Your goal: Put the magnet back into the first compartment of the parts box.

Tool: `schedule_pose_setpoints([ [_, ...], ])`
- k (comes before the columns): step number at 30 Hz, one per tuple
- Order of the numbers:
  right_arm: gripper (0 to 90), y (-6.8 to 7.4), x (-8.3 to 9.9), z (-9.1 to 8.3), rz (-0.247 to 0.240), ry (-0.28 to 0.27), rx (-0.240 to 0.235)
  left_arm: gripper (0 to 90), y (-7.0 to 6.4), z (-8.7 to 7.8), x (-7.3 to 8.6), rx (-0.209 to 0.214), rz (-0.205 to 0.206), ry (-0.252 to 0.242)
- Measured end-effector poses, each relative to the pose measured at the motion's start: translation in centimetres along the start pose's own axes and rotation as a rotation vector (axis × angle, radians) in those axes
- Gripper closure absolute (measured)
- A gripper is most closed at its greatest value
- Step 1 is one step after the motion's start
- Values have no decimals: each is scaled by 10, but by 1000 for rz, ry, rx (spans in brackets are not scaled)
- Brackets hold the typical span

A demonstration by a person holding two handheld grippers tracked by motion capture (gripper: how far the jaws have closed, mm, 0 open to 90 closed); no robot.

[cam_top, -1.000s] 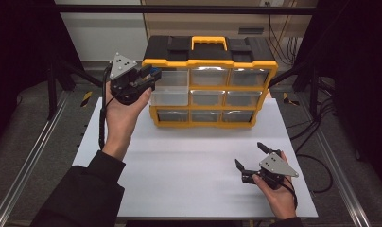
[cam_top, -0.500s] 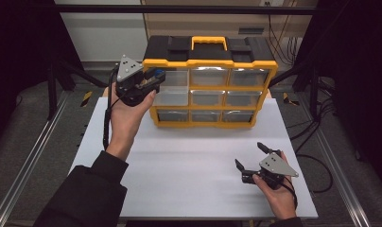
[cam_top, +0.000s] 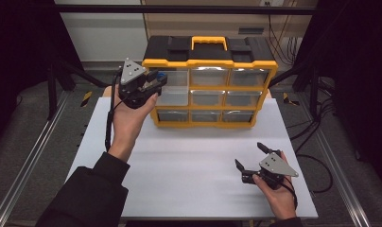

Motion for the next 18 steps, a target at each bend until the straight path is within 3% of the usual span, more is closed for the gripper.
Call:
schedule_pose_setpoints([
  [5, 62, 0, 0, 0, -2, 3, -5, 622, 1, 0, 1, -5, -7, -1],
  [11, 59, 1, 0, 0, 2, 6, -6, 614, 1, 0, -1, -1, 22, -17],
  [14, 57, 0, 0, 0, -2, 1, -3, 514, 1, -3, -3, -17, 33, -39],
  [18, 56, 1, 0, 0, -2, 2, -4, 448, -1, -7, -9, -10, 40, -81],
])
Point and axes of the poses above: each handheld gripper's, and its own axes: z roughly forward along the jaws, x roughly out of its underside, y roughly to its left, the point moved 4 cm from there along z, roughly forward along the jaws, and after that the axes turned 5 degrees about -y, right-handed, at the moved point
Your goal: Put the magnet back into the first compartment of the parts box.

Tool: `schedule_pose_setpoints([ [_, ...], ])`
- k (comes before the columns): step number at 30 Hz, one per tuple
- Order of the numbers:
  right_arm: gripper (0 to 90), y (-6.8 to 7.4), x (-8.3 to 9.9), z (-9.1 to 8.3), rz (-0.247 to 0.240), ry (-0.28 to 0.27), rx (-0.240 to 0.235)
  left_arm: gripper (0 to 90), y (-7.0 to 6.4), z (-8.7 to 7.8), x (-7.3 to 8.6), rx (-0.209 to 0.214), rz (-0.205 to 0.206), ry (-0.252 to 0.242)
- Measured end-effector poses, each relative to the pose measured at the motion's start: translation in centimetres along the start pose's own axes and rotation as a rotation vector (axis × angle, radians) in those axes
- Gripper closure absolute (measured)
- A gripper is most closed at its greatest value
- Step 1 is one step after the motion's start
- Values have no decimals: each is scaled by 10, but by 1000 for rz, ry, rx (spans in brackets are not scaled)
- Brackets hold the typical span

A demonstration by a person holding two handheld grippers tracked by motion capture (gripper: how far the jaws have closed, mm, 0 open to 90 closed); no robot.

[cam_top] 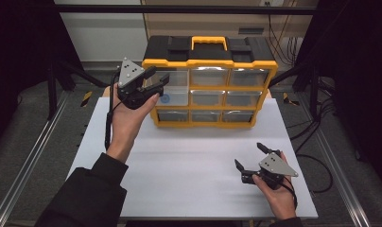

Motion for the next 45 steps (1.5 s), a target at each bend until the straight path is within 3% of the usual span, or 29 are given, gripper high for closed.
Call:
schedule_pose_setpoints([
  [7, 55, 0, 0, 0, -1, 2, 0, 356, -6, -4, -8, 8, 18, -25],
  [18, 54, 1, 0, 0, 0, 4, 0, 272, -9, -7, -7, 48, 19, -21],
  [45, 35, 0, 0, -1, 3, 6, 7, 91, -18, -19, -10, 44, 28, -30],
])
Point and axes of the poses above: each handheld gripper's, and its own axes: z roughly forward along the jaws, x roughly out of its underside, y roughly to its left, the point moved 4 cm from there along z, roughly forward along the jaws, and after that the axes turned 5 degrees about -y, right-handed, at the moved point
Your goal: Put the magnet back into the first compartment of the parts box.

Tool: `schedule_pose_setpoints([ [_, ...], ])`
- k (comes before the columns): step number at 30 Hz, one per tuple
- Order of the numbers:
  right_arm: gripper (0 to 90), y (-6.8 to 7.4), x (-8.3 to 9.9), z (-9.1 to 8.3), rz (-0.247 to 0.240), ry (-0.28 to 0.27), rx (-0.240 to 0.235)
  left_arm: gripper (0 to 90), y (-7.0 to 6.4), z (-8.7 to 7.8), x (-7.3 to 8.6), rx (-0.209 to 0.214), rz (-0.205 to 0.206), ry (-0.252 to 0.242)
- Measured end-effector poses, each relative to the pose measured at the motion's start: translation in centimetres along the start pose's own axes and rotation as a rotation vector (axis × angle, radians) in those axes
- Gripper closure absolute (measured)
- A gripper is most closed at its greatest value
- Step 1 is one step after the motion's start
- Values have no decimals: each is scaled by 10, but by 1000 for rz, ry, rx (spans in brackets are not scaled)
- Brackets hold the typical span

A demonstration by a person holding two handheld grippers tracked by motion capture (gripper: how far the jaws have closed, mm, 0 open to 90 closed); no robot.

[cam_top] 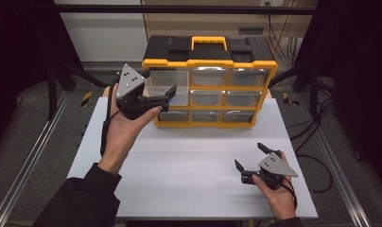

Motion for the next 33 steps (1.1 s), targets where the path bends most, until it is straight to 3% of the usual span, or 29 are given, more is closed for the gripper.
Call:
schedule_pose_setpoints([
  [16, 31, 0, 1, 1, 1, 3, 3, 69, -7, -12, -1, 11, 29, -7],
  [33, 32, 0, 1, 1, 3, 6, 6, 63, -27, -19, -1, 43, 51, -9],
])
Point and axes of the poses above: each handheld gripper's, and its own axes: z roughly forward along the jaws, x roughly out of its underside, y roughly to its left, the point moved 4 cm from there along z, roughly forward along the jaws, and after that the axes turned 5 degrees about -y, right-handed, at the moved point
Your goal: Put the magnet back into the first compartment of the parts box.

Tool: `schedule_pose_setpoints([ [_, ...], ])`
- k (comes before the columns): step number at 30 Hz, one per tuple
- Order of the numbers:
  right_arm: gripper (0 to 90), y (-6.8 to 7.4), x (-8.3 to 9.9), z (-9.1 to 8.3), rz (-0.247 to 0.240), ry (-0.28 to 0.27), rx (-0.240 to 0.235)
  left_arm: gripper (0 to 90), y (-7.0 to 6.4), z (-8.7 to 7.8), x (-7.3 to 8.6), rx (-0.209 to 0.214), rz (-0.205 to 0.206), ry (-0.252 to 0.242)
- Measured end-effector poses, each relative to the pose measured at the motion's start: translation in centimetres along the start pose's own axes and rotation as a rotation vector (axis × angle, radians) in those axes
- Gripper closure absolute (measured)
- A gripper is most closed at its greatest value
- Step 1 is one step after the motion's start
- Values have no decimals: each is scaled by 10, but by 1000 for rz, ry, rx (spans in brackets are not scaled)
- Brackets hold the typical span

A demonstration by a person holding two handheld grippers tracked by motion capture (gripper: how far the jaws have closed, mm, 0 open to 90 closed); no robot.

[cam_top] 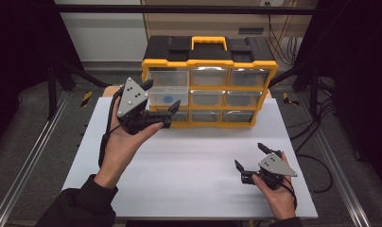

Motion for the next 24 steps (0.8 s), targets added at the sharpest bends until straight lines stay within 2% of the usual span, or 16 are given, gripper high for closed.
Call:
schedule_pose_setpoints([
  [24, 37, 0, 0, 0, -2, 5, -2, 60, -12, -6, 11, 23, -3, 1],
])
Point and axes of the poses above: each handheld gripper's, and its own axes: z roughly forward along the jaws, x roughly out of its underside, y roughly to its left, the point moved 4 cm from there along z, roughly forward along the jaws, and after that the axes turned 5 degrees about -y, right-handed, at the moved point
